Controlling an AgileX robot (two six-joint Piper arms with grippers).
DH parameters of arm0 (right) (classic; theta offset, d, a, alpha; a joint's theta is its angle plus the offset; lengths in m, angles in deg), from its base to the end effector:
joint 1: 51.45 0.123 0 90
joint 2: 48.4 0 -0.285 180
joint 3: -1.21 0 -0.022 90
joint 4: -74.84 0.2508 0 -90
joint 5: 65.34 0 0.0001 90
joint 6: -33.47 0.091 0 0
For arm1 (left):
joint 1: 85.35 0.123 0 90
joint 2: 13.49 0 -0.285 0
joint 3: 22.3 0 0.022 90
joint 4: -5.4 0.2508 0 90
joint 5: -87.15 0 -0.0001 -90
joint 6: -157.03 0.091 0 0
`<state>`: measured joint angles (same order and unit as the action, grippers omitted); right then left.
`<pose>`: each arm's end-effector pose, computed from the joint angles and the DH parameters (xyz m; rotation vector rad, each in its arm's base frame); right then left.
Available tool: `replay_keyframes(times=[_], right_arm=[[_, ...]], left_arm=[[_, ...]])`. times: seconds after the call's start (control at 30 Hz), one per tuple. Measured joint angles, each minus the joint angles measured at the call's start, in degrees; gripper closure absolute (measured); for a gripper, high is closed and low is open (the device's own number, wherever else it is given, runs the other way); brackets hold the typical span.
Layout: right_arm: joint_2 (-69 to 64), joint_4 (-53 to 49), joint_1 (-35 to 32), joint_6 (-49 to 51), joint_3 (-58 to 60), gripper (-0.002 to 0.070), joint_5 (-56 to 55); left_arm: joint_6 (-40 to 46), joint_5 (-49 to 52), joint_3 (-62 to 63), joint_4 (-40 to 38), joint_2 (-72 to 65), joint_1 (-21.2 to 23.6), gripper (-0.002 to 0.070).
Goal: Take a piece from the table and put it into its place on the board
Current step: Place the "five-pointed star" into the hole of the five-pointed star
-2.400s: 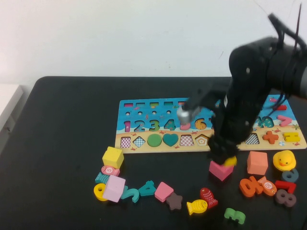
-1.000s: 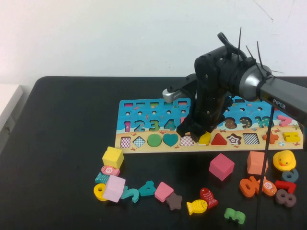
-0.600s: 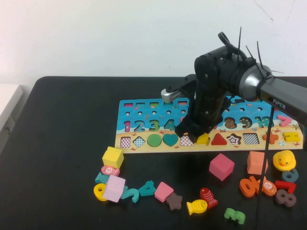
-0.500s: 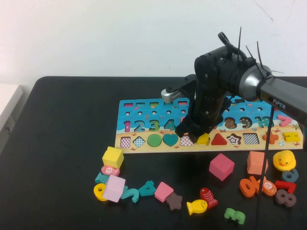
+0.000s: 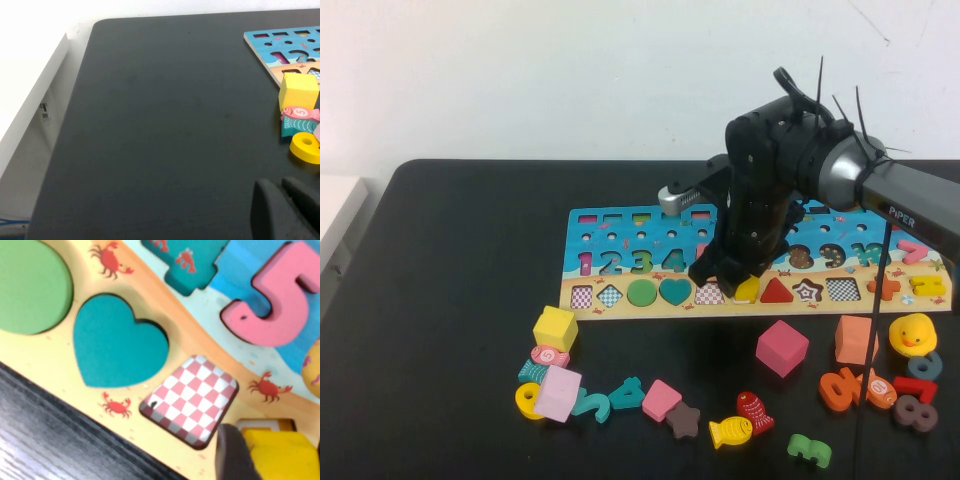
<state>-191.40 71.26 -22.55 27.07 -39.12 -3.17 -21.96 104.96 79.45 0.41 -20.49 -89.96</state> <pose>0.4409 0.2377 0.1733 -0.9002 2.7259 -0.0088 0.0535 -0.0067 0.1799 0.0327 1.7991 -0.1281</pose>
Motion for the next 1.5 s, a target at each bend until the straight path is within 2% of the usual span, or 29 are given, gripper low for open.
replay_keyframes(times=[0.27,0.63,1.5], right_arm=[[0.00,0.00,0.00,0.00,0.00,0.0316,1.02],[0.00,0.46,0.00,0.00,0.00,0.0251,1.14],[0.00,3.58,0.00,1.50,0.00,0.0288,-0.01]], left_arm=[[0.00,0.00,0.00,0.00,0.00,0.00,0.0677],[0.00,0.00,0.00,0.00,0.00,0.00,0.0677],[0.00,0.00,0.00,0.00,0.00,0.00,0.0677]])
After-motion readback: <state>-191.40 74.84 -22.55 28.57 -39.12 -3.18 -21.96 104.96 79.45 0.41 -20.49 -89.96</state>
